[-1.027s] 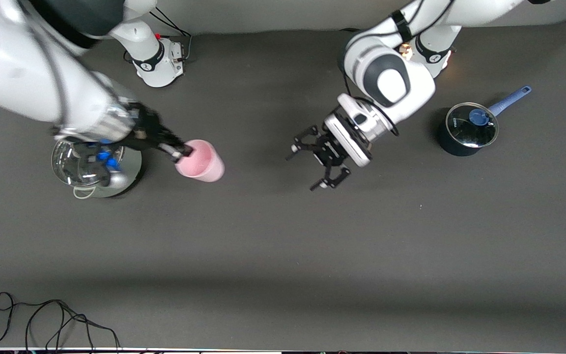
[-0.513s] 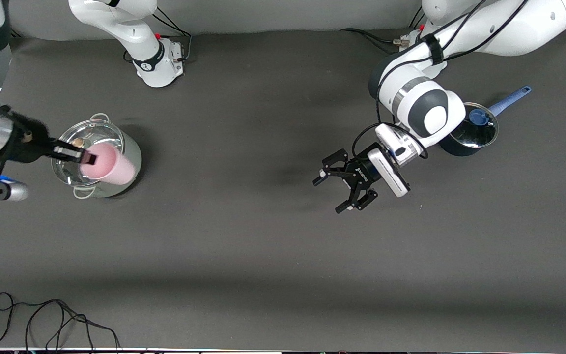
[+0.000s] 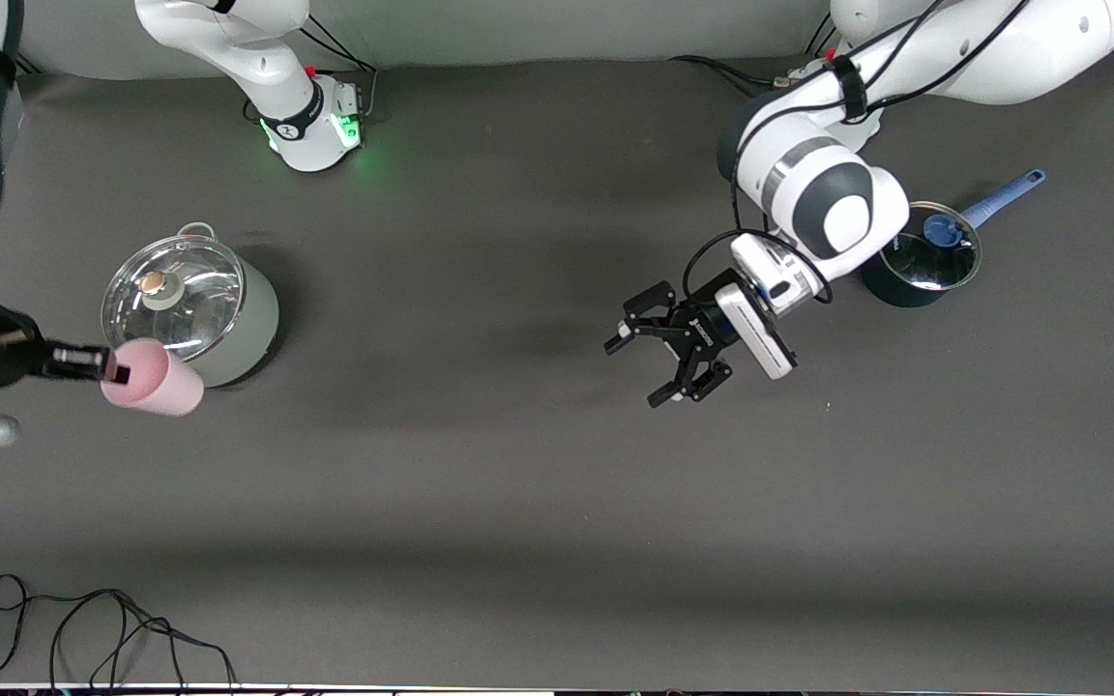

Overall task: Transfer pink cup from left to right arm
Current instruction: 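Carry the cup with the right gripper while the left gripper withdraws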

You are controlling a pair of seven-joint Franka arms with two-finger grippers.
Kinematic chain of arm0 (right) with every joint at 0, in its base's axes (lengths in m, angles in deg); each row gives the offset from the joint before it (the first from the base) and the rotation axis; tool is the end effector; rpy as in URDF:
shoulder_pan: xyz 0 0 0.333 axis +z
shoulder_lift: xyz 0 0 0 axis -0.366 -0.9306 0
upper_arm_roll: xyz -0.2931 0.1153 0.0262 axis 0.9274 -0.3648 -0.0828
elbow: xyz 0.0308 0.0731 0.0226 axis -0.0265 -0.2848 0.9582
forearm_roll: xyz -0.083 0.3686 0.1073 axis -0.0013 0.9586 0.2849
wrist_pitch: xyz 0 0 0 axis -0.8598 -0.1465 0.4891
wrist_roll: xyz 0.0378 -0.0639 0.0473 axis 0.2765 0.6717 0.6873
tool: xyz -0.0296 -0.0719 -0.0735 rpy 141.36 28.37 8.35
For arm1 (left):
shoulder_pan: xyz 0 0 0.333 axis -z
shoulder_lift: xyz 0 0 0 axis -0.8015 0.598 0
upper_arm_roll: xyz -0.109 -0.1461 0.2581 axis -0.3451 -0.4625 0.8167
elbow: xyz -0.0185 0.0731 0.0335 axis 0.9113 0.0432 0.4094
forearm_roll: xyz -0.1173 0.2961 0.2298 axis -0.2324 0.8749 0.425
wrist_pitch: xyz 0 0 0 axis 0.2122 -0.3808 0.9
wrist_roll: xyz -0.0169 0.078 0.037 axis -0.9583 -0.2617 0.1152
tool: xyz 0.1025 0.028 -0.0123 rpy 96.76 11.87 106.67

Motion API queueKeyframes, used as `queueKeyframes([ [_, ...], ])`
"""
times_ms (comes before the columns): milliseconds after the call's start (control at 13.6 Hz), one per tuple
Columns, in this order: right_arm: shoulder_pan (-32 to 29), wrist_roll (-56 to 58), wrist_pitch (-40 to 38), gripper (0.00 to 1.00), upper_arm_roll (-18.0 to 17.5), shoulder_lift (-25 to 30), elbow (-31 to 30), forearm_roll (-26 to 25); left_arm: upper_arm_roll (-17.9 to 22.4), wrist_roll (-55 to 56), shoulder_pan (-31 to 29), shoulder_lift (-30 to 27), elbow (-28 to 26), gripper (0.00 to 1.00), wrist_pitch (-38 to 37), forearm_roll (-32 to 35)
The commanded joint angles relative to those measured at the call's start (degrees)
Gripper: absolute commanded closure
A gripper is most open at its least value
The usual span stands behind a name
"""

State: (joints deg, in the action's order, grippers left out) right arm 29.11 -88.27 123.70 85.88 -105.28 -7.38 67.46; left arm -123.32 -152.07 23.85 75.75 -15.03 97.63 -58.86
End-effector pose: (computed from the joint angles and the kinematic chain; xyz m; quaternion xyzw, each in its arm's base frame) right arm 0.6544 -0.0076 0.5380 -0.9975 0.0337 0.0352 0.0504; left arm 0.5300 -0.3104 0.3851 0.8245 -0.1205 0.3535 0.4251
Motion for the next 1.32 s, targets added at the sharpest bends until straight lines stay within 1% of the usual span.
queueKeyframes([
  [0,0.89,2.21,14.91,1.00,0.21,6.84,-18.33,0.07,-0.97,8.69,1.74,-2.53,0.11,0.00,6.22,0.50],
  [73,1.06,2.30,21.49,1.00,0.21,7.80,-23.61,0.08,-1.67,13.34,1.74,-3.23,0.46,0.00,6.85,0.50],
  [220,2.46,2.12,31.53,1.00,0.12,7.64,-30.31,0.17,-2.38,22.23,3.22,-4.29,2.39,0.00,11.66,0.67],
  [293,2.56,2.12,36.80,1.00,0.04,7.20,-33.47,0.25,-2.38,24.53,3.93,-4.30,3.00,0.00,14.04,0.59],
  [440,3.17,2.12,45.25,1.00,-0.31,6.06,-37.97,0.69,-3.35,29.18,3.94,-4.30,3.10,0.00,14.85,0.41],
  [513,3.96,2.12,47.73,1.00,-0.32,4.92,-39.03,0.78,-3.61,32.95,3.94,-4.30,3.10,0.00,15.38,0.41],
  [660,3.88,2.99,50.90,1.00,-0.32,2.12,-40.36,2.27,-3.79,35.53,4.02,-4.99,3.10,0.00,15.65,0.32],
  [807,4.05,4.05,52.31,1.00,-0.32,0.17,-40.80,4.20,-3.70,37.19,4.02,-5.00,2.92,0.00,15.73,0.32],
  [1027,3.88,7.21,55.22,1.00,-0.40,-2.37,-41.68,5.17,-3.27,37.03,4.72,-5.61,2.75,0.00,15.73,0.76],
  [1247,3.88,11.16,54.79,1.00,-0.40,-4.57,-41.24,10.70,-1.42,36.42,5.25,-6.75,2.57,0.00,15.82,1.11],
])
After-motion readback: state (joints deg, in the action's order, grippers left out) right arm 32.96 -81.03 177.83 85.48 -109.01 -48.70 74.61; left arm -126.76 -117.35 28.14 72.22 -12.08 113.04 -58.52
